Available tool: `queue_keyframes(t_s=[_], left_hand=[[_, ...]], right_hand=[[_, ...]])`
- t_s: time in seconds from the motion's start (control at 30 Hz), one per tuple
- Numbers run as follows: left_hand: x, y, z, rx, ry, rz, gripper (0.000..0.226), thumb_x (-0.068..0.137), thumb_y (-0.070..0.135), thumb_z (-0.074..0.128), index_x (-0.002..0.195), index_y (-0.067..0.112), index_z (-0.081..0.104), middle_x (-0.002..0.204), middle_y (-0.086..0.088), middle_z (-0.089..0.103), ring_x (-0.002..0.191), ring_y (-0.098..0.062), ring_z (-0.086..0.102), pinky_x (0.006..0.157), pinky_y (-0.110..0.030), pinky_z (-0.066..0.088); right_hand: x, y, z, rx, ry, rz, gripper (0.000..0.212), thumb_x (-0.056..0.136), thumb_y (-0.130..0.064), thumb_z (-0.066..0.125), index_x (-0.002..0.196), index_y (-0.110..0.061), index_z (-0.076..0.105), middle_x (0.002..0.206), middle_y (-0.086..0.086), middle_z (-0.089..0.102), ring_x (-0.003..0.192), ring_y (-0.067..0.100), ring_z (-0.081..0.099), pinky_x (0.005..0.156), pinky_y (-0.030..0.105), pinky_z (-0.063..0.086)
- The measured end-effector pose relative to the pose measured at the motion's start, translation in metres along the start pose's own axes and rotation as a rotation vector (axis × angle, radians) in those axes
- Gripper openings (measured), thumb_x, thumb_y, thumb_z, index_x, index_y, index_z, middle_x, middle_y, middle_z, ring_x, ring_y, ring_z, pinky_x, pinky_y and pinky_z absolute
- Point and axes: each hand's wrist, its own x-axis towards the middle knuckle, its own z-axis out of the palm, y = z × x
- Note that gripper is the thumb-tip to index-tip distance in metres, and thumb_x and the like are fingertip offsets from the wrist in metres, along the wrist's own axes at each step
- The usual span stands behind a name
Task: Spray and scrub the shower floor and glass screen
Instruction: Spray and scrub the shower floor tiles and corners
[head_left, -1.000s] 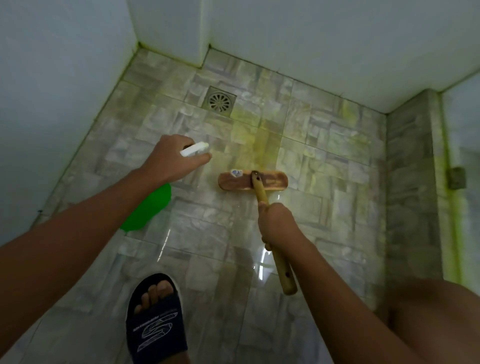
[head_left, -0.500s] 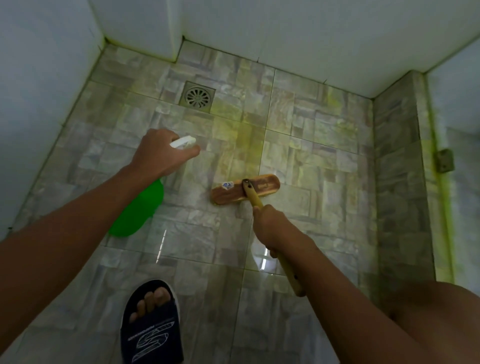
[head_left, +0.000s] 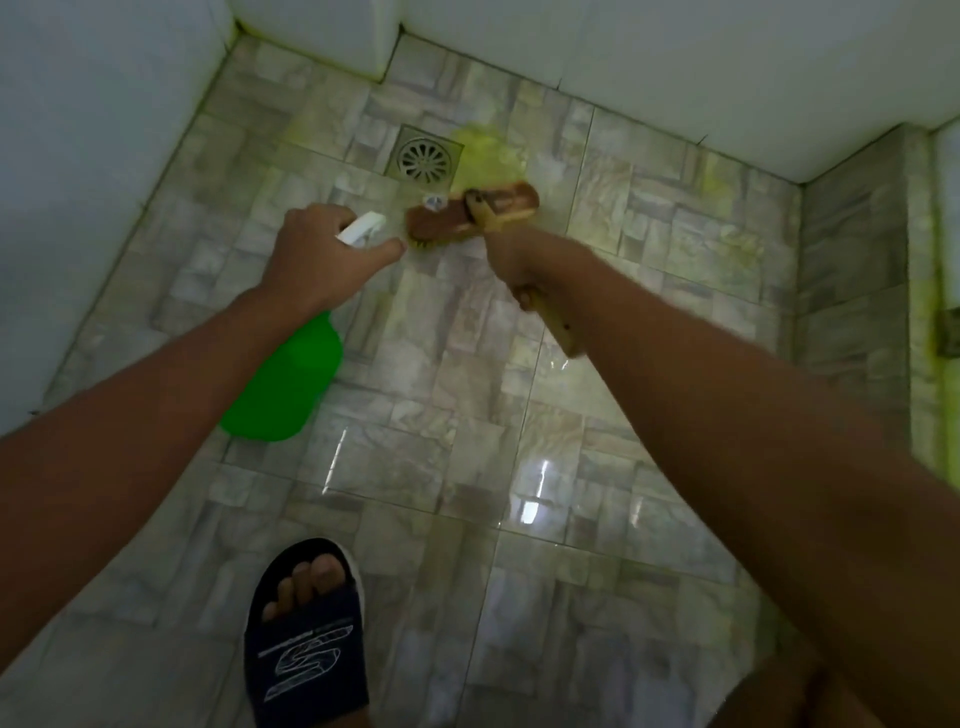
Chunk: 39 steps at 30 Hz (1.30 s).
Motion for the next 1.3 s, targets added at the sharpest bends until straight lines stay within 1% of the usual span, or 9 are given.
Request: queue_keyframes(t_s=[0.07, 0.13, 0.27, 0.47, 0.63, 0.87, 1.0, 1.13, 1.3], left_hand=[[0.0, 0.0, -0.003, -0.002, -0.006, -0.005, 0.063, 0.074, 0.066, 0.069, 0.057, 0.014, 0.039, 0.057, -0.007, 0.039, 0.062, -0.023, 0.044, 0.061, -0.035, 0.032], [0.001, -0.002, -0.004, -0.015, 0.001, -0.014, 0.063, 0.075, 0.064, 0.069, 0.058, 0.01, 0.043, 0.057, -0.009, 0.04, 0.059, -0.022, 0.043, 0.06, -0.036, 0.032], [0.002, -0.001, -0.004, -0.049, 0.025, -0.008, 0.063, 0.076, 0.062, 0.071, 0.054, 0.012, 0.038, 0.054, -0.006, 0.036, 0.06, -0.022, 0.042, 0.062, -0.034, 0.031], [-0.001, -0.008, -0.008, -0.038, 0.033, -0.036, 0.063, 0.076, 0.062, 0.07, 0.051, 0.017, 0.034, 0.051, -0.004, 0.035, 0.055, -0.021, 0.039, 0.058, -0.034, 0.031], [-0.001, -0.01, -0.007, -0.042, -0.001, -0.063, 0.07, 0.073, 0.07, 0.067, 0.052, 0.005, 0.049, 0.053, -0.018, 0.052, 0.052, -0.026, 0.048, 0.056, -0.04, 0.04], [0.001, -0.006, -0.008, -0.039, 0.02, -0.127, 0.065, 0.082, 0.051, 0.082, 0.049, 0.014, 0.041, 0.049, -0.005, 0.041, 0.047, -0.017, 0.042, 0.051, -0.033, 0.032], [0.01, -0.003, -0.014, -0.048, 0.051, -0.121, 0.065, 0.077, 0.061, 0.075, 0.049, 0.009, 0.049, 0.05, -0.011, 0.049, 0.053, -0.028, 0.054, 0.054, -0.037, 0.04], [0.02, 0.002, -0.02, -0.073, 0.049, -0.097, 0.058, 0.083, 0.049, 0.082, 0.052, 0.016, 0.046, 0.054, -0.004, 0.049, 0.054, -0.019, 0.048, 0.058, -0.035, 0.037], [0.024, 0.001, -0.019, -0.075, 0.008, -0.092, 0.057, 0.071, 0.064, 0.075, 0.051, 0.015, 0.054, 0.052, -0.003, 0.056, 0.052, -0.022, 0.057, 0.056, -0.035, 0.045]], right_hand=[[-0.023, 0.026, 0.019, 0.011, -0.006, 0.045, 0.033, 0.103, -0.016, 0.026, 0.122, -0.035, 0.046, 0.077, 0.019, 0.046, 0.047, 0.022, 0.048, 0.044, 0.03, 0.047], [-0.05, 0.051, 0.034, 0.026, -0.032, 0.179, 0.021, 0.104, -0.023, 0.029, 0.109, -0.015, 0.048, 0.079, 0.019, 0.054, 0.053, 0.027, 0.054, 0.049, 0.039, 0.054], [-0.077, 0.061, 0.044, -0.039, -0.058, 0.264, 0.04, 0.106, -0.033, 0.028, 0.12, -0.002, 0.05, 0.088, 0.017, 0.058, 0.062, 0.033, 0.064, 0.059, 0.049, 0.06], [-0.01, 0.01, 0.013, 0.04, 0.026, 0.109, 0.024, 0.104, -0.021, 0.026, 0.098, -0.011, 0.047, 0.089, 0.021, 0.054, 0.052, 0.023, 0.048, 0.048, 0.032, 0.046], [0.025, -0.027, -0.012, 0.07, 0.014, 0.088, 0.054, 0.098, 0.0, 0.027, 0.15, -0.012, 0.023, 0.102, 0.029, 0.056, 0.055, 0.024, 0.049, 0.054, 0.036, 0.048], [-0.035, 0.045, 0.021, -0.01, -0.033, 0.166, 0.023, 0.104, -0.016, 0.029, 0.108, -0.003, 0.047, 0.082, 0.018, 0.054, 0.053, 0.028, 0.055, 0.048, 0.04, 0.053], [-0.052, 0.069, 0.02, 0.045, 0.008, 0.299, 0.045, 0.104, -0.044, 0.027, 0.095, -0.005, 0.047, 0.082, 0.017, 0.054, 0.051, 0.027, 0.052, 0.041, 0.031, 0.046], [-0.05, 0.069, 0.024, 0.04, 0.018, 0.314, 0.048, 0.104, -0.046, 0.025, 0.092, -0.005, 0.046, 0.079, 0.017, 0.055, 0.049, 0.027, 0.053, 0.04, 0.031, 0.046], [-0.051, 0.076, 0.02, 0.046, 0.004, 0.304, 0.048, 0.104, -0.048, 0.025, 0.089, -0.007, 0.044, 0.076, 0.015, 0.053, 0.047, 0.025, 0.051, 0.04, 0.03, 0.046]])
